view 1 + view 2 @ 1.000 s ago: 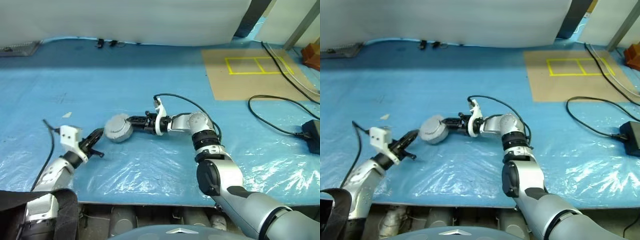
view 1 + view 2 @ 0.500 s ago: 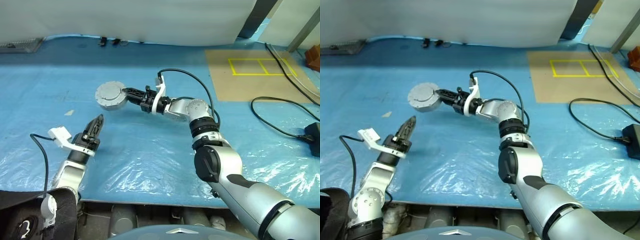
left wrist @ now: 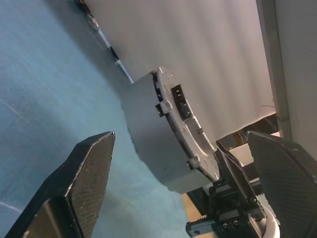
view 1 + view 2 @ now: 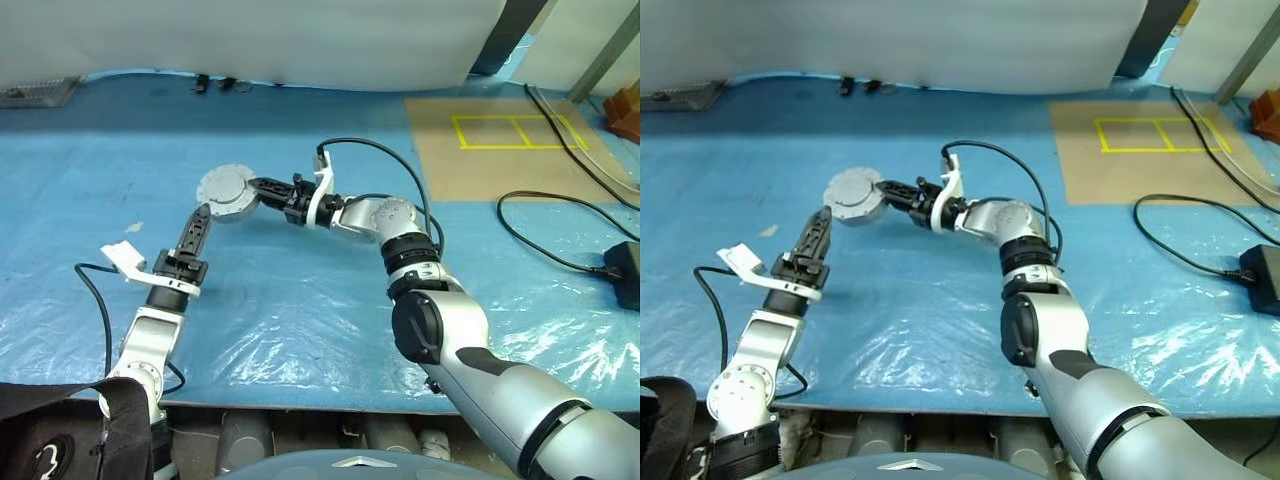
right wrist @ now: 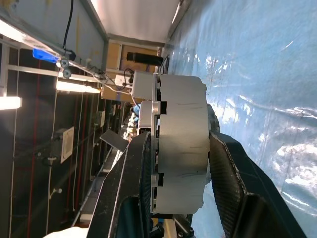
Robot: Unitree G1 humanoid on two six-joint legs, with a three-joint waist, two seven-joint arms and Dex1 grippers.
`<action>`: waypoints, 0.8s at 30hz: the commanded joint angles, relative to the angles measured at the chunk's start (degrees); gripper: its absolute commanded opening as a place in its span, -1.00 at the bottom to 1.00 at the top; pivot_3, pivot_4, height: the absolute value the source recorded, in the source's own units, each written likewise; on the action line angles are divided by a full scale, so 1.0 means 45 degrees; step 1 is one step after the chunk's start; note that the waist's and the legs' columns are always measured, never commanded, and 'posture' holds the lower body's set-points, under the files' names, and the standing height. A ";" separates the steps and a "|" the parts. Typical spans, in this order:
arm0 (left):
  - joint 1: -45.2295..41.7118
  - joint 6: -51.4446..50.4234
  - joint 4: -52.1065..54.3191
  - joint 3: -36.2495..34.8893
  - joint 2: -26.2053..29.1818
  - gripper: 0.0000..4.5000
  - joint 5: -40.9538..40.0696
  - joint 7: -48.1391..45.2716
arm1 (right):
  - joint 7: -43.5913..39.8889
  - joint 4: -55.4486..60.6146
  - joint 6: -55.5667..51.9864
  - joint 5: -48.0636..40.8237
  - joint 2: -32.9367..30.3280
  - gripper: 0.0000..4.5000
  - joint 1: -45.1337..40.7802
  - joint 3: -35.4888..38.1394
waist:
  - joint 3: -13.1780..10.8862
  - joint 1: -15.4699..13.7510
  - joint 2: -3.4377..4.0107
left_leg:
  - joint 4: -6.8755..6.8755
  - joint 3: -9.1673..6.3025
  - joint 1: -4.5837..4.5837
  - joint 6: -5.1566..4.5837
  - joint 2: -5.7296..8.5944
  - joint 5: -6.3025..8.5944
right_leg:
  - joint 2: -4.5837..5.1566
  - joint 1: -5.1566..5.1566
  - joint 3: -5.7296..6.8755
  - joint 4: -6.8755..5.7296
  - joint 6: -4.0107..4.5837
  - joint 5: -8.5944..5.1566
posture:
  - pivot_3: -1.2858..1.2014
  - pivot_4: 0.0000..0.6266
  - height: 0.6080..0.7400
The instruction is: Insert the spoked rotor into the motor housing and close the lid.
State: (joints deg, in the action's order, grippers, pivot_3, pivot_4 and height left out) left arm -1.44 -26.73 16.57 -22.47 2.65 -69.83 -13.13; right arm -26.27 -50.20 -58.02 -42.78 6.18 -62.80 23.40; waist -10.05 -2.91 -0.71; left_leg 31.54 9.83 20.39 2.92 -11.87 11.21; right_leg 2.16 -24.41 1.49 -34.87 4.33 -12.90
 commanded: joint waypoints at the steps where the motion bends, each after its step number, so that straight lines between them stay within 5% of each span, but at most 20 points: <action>1: -0.0346 0.0232 -0.0221 0.0235 -0.0128 0.98 0.0320 0.0215 | -0.0637 0.0672 -0.0008 -0.0525 0.0132 -0.43 -0.0308 0.0140 | 0.0000 -0.0027 0.0000 | 0.0009 -0.0002 0.0003 0.0000 -0.0001 0.0000 | 0.0000 0.0000 0.0000 -0.0003 -0.0001 0.0001 | 0.03 -0.52 1.00; 24: -0.1809 0.0577 -0.1457 0.0029 -0.1175 0.98 -0.0178 0.0288 | -0.0735 0.1333 -0.0521 -0.0631 0.0228 -0.43 0.0107 0.0123 | -0.0004 -0.0102 -0.0002 | 0.0152 -0.0033 0.0028 -0.0001 -0.0009 0.0000 | 0.0008 0.0000 0.0009 -0.0120 0.0028 -0.0014 | 0.03 -0.52 1.00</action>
State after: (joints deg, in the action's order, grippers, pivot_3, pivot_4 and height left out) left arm -9.08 -24.77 9.07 -21.59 -2.50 -68.92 -11.70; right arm -27.95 -47.61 -60.49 -42.80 6.82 -60.94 22.77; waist -10.07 -3.37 -0.72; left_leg 32.24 9.68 20.52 2.92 -11.91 11.21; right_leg 2.20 -24.40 1.53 -35.42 4.46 -12.97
